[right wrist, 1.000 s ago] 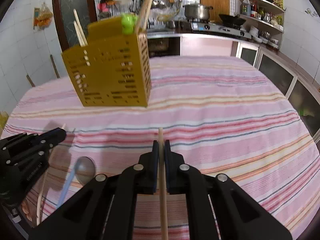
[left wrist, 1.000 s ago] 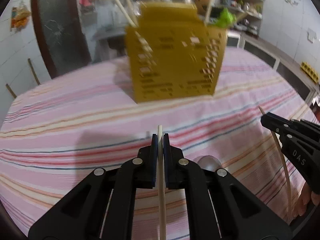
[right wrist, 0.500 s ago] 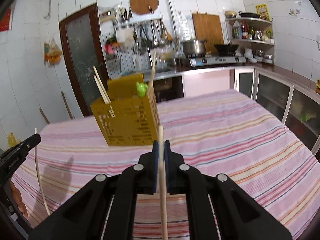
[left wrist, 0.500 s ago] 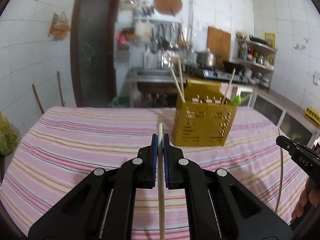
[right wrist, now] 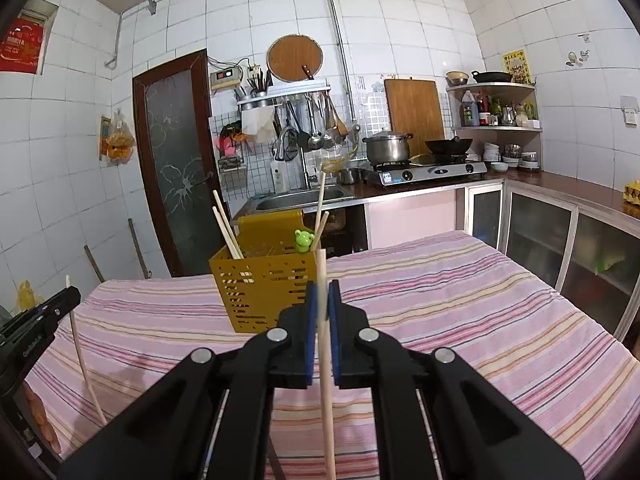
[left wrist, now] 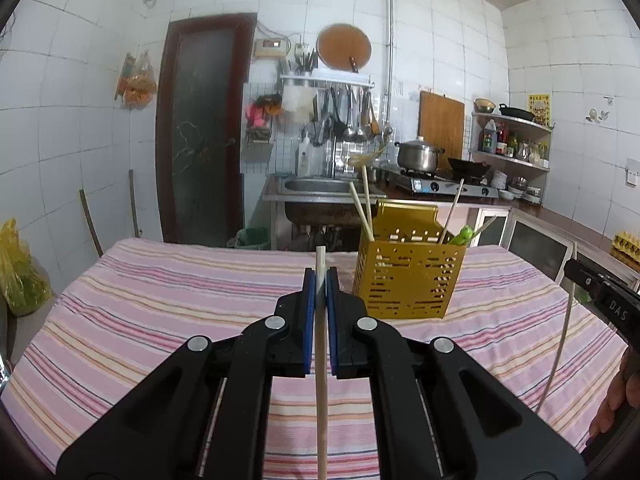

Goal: Organize utensils
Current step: 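Lift both chopsticks upright and carry them above the yellow holder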

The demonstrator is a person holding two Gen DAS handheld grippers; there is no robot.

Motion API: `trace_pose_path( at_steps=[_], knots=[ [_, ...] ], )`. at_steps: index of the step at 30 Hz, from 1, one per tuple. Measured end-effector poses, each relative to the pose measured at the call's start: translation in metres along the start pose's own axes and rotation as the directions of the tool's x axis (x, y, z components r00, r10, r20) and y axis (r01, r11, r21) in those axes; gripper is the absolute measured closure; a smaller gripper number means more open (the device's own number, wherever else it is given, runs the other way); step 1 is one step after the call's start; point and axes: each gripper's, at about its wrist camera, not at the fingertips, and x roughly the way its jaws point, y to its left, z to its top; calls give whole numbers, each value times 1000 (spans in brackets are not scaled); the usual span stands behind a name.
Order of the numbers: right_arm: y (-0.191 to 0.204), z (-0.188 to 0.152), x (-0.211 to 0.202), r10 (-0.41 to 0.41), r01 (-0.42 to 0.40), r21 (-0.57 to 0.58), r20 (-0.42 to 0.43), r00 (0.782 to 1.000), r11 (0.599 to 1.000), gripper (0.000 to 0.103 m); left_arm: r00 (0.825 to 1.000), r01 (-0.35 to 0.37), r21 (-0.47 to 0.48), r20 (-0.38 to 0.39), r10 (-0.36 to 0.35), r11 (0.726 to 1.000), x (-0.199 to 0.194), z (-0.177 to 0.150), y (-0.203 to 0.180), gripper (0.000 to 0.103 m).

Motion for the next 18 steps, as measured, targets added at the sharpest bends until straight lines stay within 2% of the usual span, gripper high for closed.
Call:
trace_pose_path(
  at_steps=[18],
  knots=[
    [14,13,-8,15,-12,-43,66,998,999,97,998,7,7,63,-7,1000,-2,18,-3,99]
  ],
)
